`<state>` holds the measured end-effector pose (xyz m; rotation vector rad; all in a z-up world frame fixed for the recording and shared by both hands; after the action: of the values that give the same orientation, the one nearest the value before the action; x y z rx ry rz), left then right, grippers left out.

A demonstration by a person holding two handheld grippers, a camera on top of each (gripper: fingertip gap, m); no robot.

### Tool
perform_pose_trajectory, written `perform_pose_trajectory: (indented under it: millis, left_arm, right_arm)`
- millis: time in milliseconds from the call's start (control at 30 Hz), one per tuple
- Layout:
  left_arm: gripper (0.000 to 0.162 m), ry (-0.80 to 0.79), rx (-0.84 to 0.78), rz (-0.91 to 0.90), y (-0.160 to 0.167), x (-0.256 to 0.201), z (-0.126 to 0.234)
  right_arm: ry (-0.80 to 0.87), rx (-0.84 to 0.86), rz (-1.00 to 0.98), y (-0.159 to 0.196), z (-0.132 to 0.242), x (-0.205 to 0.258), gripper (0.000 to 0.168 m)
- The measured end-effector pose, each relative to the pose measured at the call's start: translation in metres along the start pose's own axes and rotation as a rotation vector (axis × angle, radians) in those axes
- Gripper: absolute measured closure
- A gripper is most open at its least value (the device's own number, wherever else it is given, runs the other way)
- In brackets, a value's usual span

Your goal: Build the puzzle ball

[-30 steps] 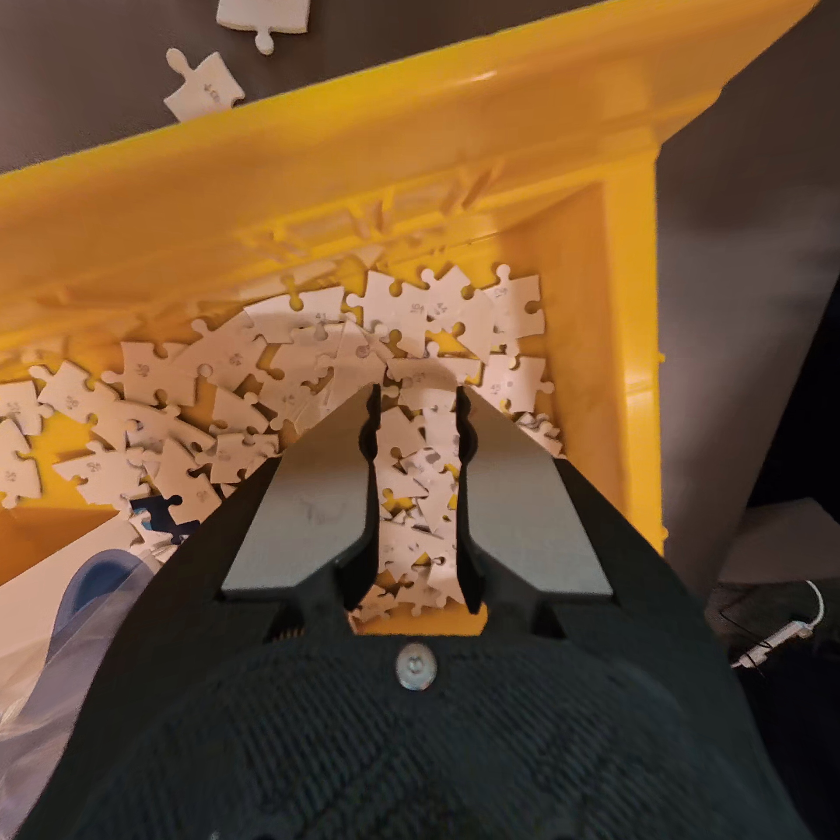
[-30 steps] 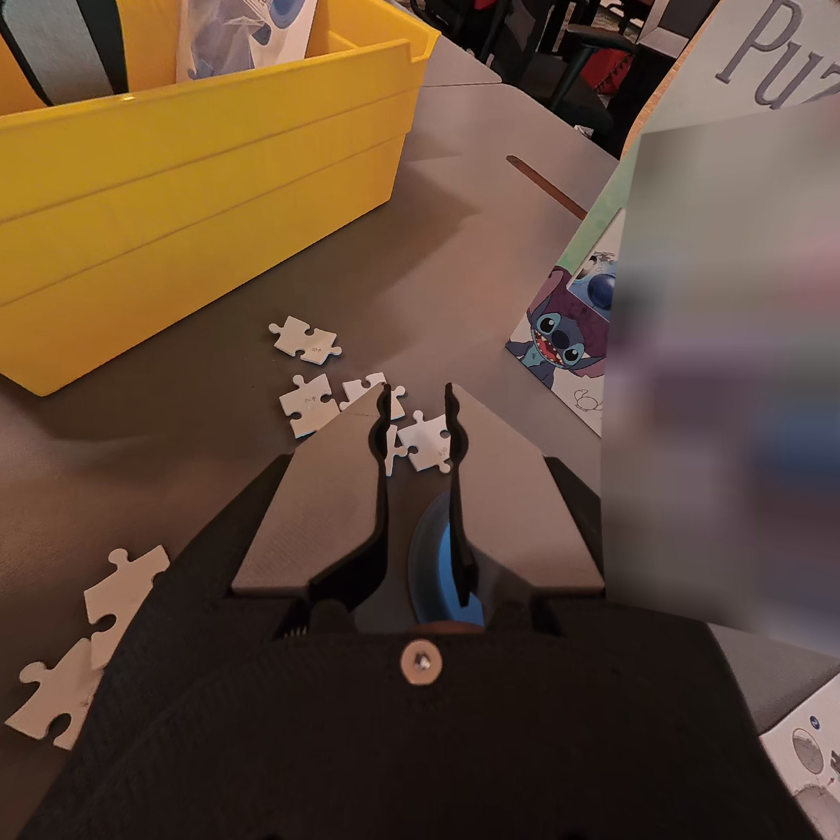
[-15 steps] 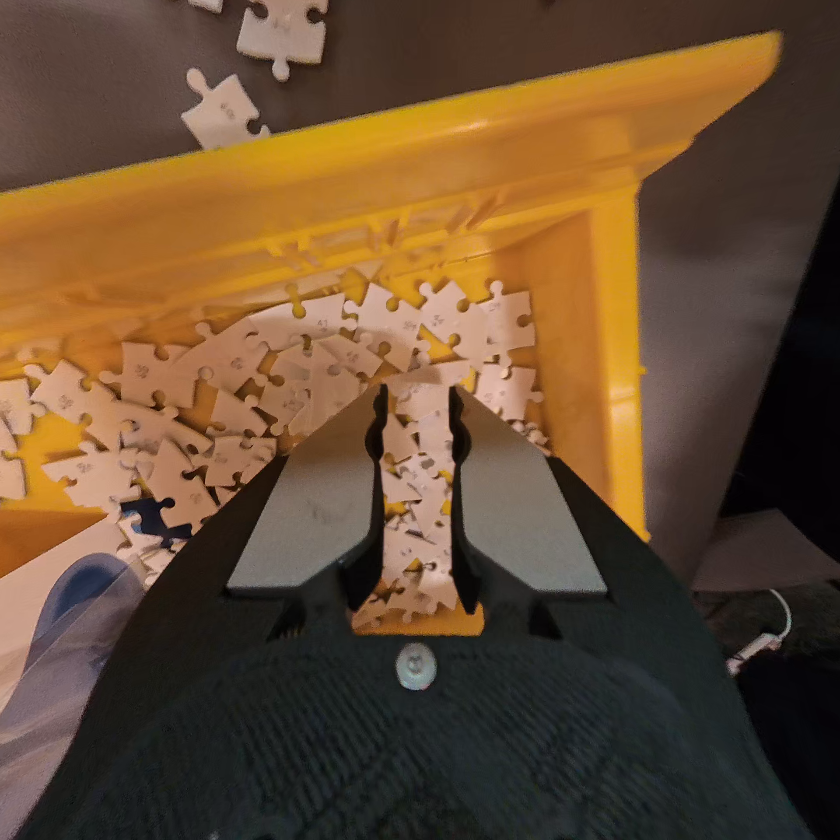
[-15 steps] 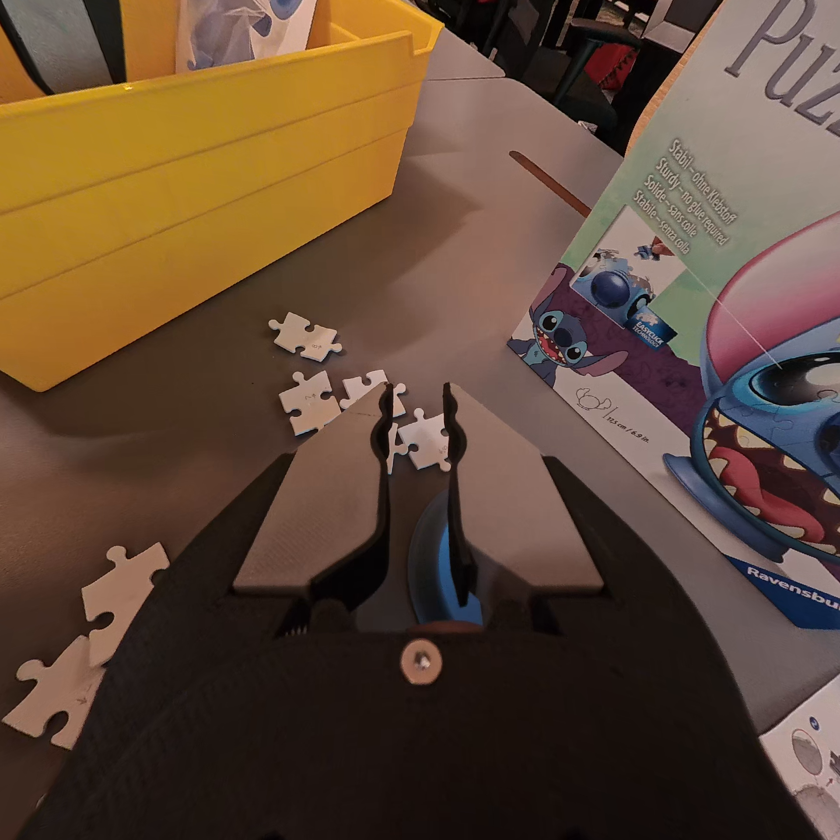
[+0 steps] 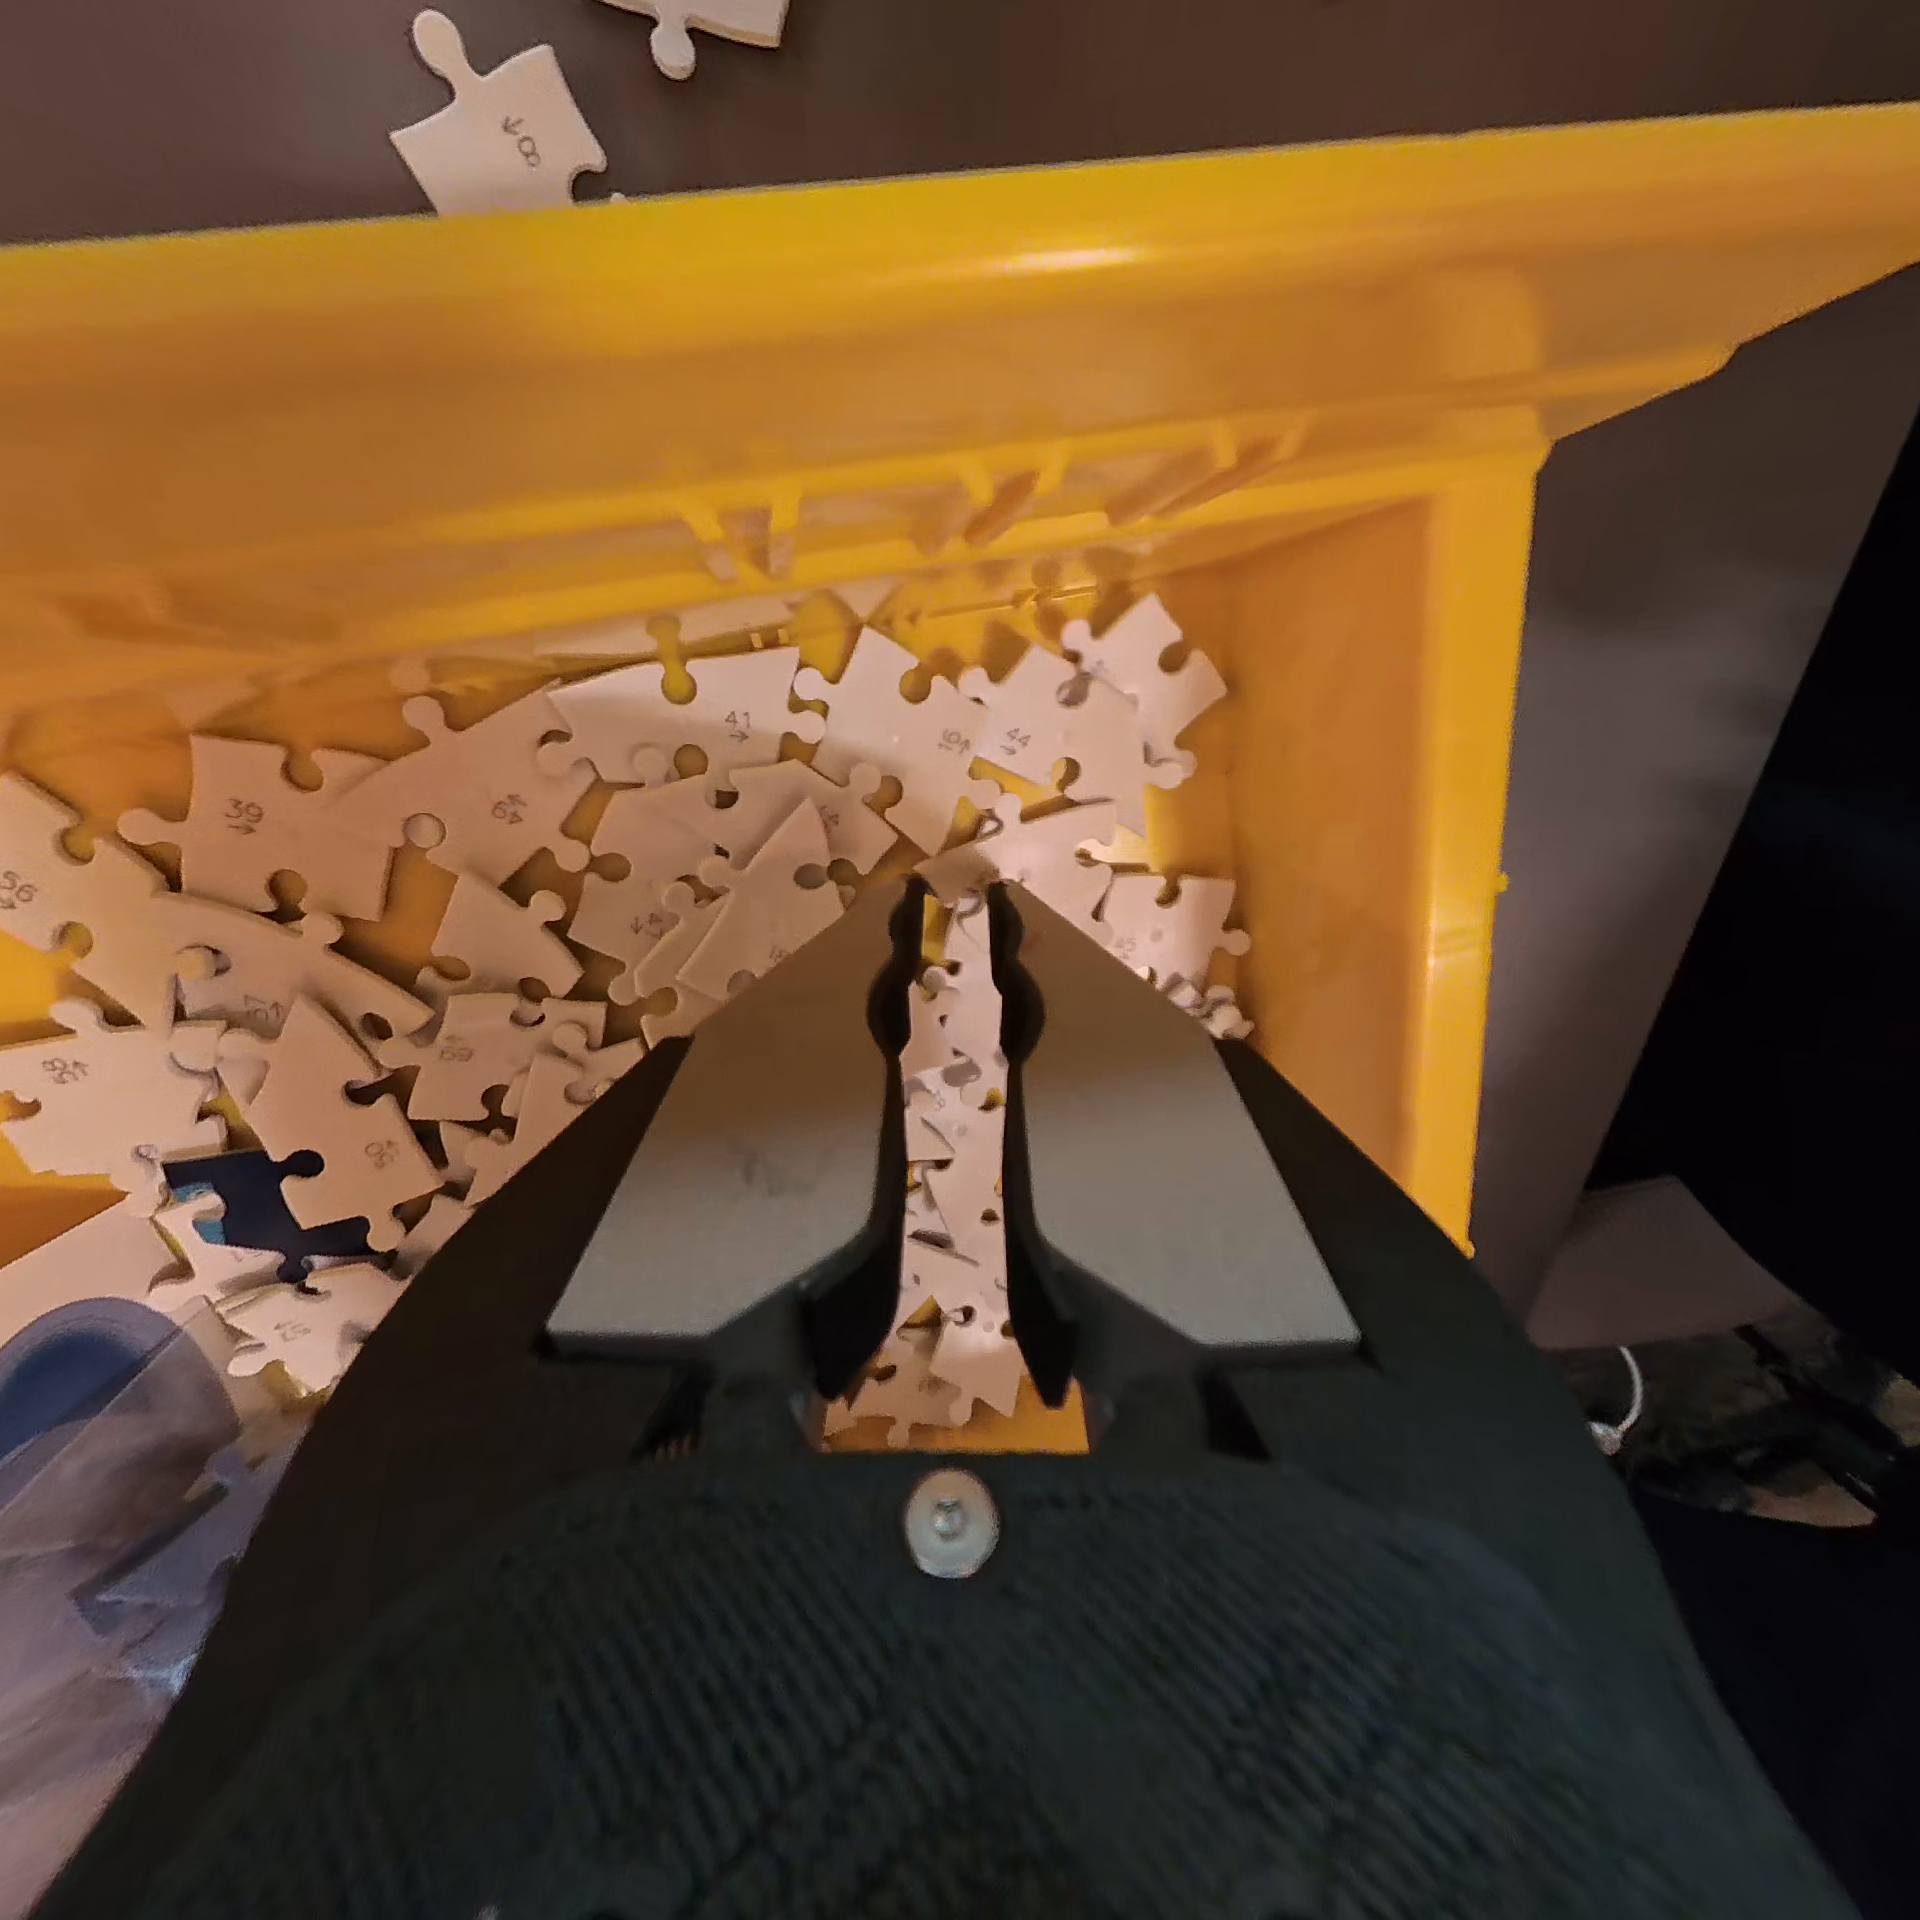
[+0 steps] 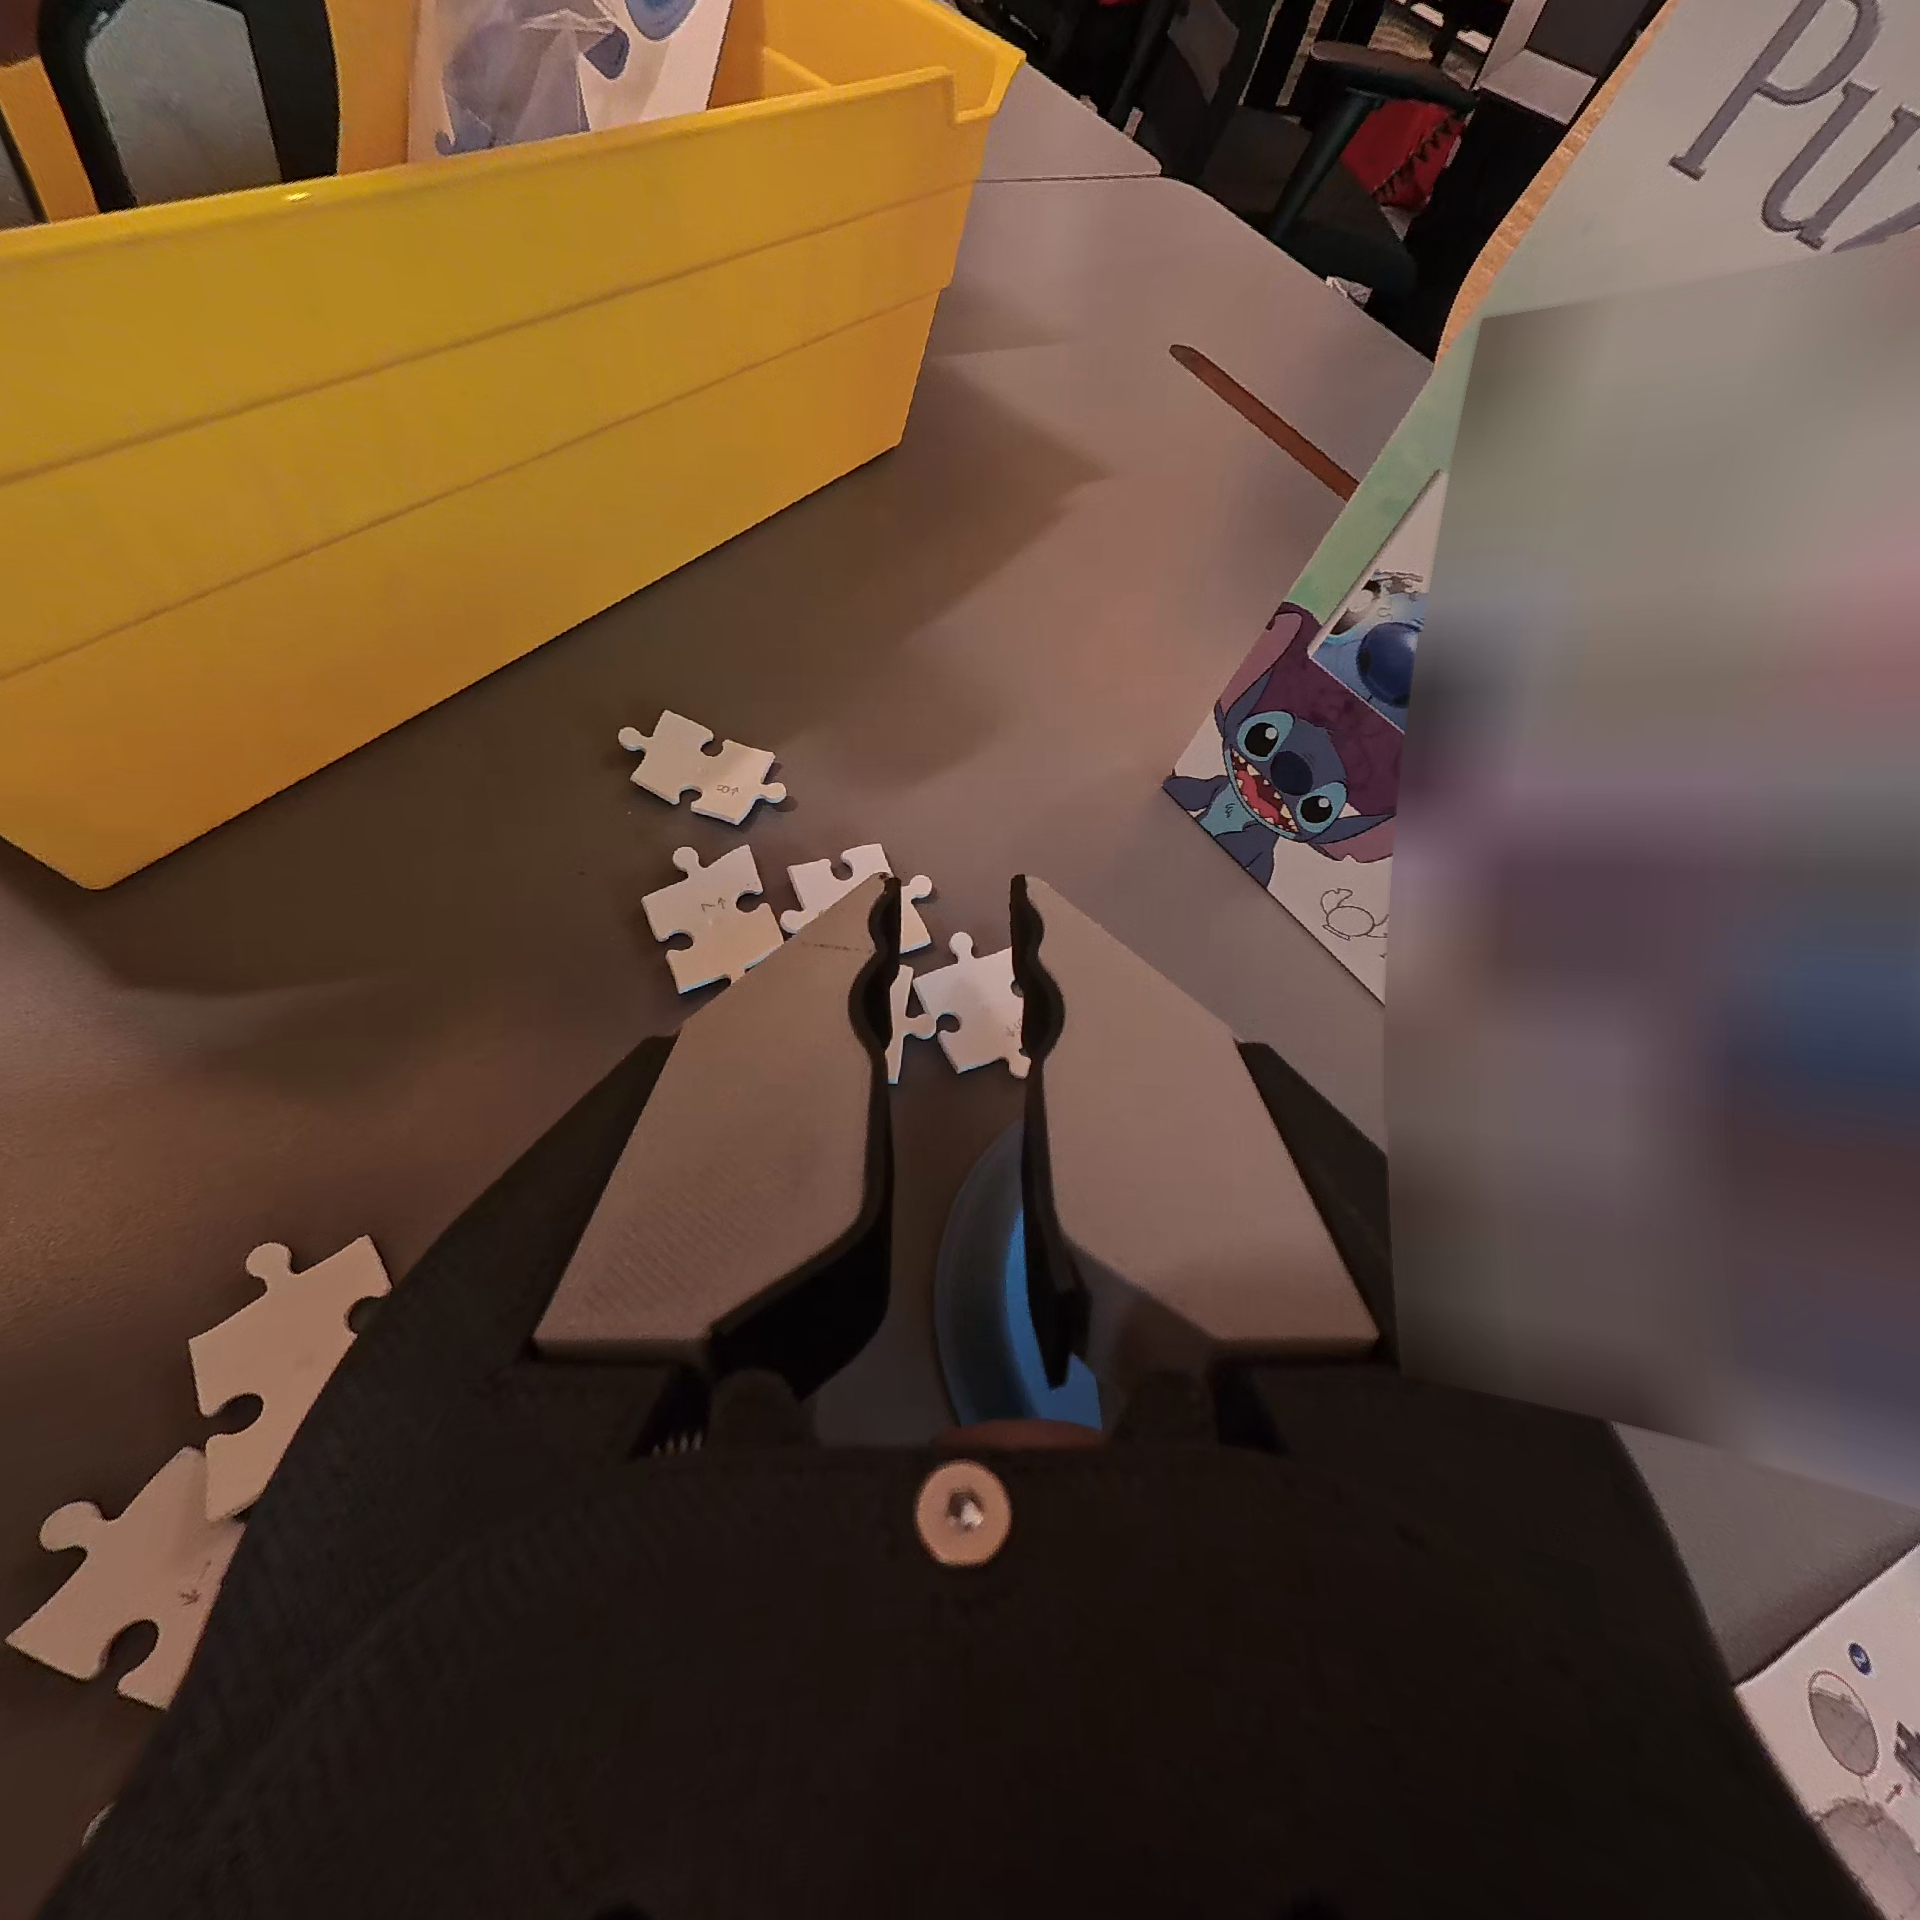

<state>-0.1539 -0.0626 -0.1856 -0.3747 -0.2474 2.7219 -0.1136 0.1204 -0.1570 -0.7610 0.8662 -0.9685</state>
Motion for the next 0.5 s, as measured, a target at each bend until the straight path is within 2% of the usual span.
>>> perform_pose_trajectory:
  millis: [33, 100, 333, 500]
  left_arm:
    - [0.154, 0.006, -0.005, 0.003, 0.0, 0.0, 0.001]
    - [0.16, 0.019, -0.022, 0.006, -0.002, 0.0, 0.003]
    - [0.162, 0.027, -0.073, 0.004, -0.006, -0.001, 0.013]
    - [0.162, -0.042, -0.156, 0.041, -0.013, 0.014, 0.028]
  right_arm:
    - [0.0, 0.001, 0.001, 0.0, 0.0, 0.0, 0.15]
    - [0.0, 0.002, 0.002, 0.0, 0.0, 0.0, 0.15]
    - [-0.003, 0.003, 0.004, 0.0, 0.0, 0.001, 0.15]
    - [-0.003, 0.006, 0.01, 0.001, -0.001, 0.001, 0.15]
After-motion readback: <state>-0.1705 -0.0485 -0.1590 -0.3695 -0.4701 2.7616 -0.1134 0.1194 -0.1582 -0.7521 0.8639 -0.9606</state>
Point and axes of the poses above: each gripper's, where its closed fingertips meet, z back along the fingers, y out of its underside, x = y × z across the jaws, the point moved 2 cm from there along z, back along the fingers, and after that the axes turned 3 degrees about z, right-handed, at the moved point
